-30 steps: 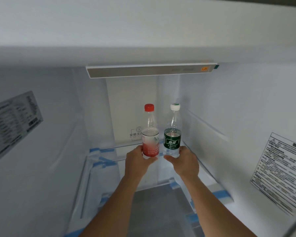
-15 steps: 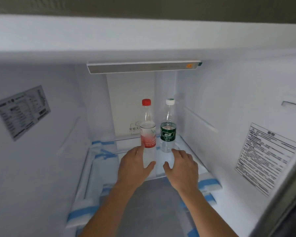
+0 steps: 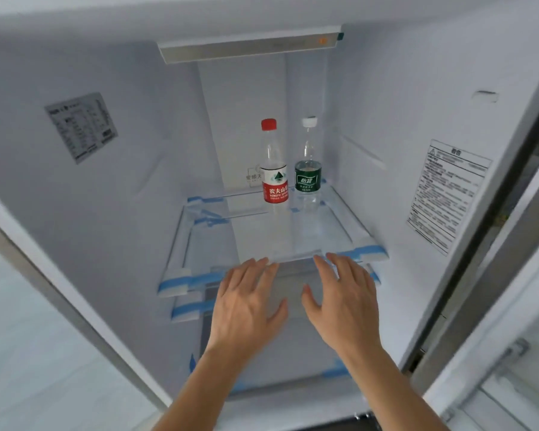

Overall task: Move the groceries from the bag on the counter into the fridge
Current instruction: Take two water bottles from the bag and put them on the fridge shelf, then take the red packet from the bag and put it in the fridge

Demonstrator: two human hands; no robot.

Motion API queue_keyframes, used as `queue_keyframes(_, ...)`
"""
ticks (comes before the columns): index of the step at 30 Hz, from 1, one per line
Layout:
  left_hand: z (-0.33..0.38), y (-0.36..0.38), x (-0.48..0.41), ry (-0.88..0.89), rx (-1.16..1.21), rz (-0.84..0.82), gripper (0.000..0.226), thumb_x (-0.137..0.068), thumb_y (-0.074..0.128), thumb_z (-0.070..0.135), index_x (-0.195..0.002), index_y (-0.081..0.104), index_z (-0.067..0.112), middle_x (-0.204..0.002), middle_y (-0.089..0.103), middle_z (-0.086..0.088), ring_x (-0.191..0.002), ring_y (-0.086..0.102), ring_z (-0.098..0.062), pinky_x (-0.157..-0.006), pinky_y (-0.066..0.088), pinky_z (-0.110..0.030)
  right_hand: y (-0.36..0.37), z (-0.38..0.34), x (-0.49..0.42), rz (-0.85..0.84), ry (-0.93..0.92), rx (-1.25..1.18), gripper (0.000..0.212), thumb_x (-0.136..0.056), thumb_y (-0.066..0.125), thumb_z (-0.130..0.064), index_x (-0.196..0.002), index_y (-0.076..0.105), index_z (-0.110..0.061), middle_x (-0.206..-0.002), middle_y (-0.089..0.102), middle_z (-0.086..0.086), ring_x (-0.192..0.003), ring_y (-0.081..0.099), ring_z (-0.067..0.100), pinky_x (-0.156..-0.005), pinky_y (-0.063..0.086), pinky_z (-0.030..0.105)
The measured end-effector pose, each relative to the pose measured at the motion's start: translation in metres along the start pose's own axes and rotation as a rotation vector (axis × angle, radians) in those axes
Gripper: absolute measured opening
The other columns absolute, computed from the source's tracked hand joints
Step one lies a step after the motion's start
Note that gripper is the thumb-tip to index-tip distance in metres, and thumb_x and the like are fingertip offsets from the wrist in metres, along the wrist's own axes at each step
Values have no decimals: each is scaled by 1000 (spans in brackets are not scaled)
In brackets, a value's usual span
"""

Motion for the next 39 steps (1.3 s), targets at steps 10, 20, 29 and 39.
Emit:
queue_keyframes(10, 23, -11, 72, -23, -71, -124, 58, -84, 53, 52, -132, 58, 19, -133, 60, -1, -122, 55, -23, -103, 46, -43, -11, -12, 75, -155, -24, -40, 53, -88, 58, -46, -131, 60, -16, -127, 62, 9, -119, 57, 32, -98, 48, 47)
queue_keyframes(20, 51, 28, 84, 135, 62, -251, 57, -86, 48, 59, -128, 60, 22, -128, 64, 1, -117, 60, -22, -98, 49, -42, -20, 9, 131, -207, 186, 86, 58, -81, 70, -50, -131, 59, -20, -127, 64, 6, -119, 60, 25, -99, 51, 47)
queue_keyframes(29, 77, 53, 89, 421, 310, -307, 58, -85, 43, 62, -124, 61, 22, -124, 67, -1, -113, 64, -24, -98, 50, -45, -32, 9, 185, -148, 509, 290, 53, -83, 65, -46, -130, 60, -21, -126, 64, 2, -118, 59, 25, -102, 47, 45)
queue_keyframes(39, 129, 51, 128, 720, 559, -461, 59, -86, 51, 55, -132, 58, 19, -134, 62, 0, -124, 57, -23, -103, 47, -46, -88, -18, 273, -7, 860, 525, 50, -86, 55, -46, -128, 63, -21, -126, 66, 3, -117, 61, 25, -101, 48, 45)
Point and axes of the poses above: each hand's wrist, its own x-axis away from the middle knuckle, its own y-axis out of the palm, z = x × y, the point moved 6 cm from there along -x, towards the middle knuckle
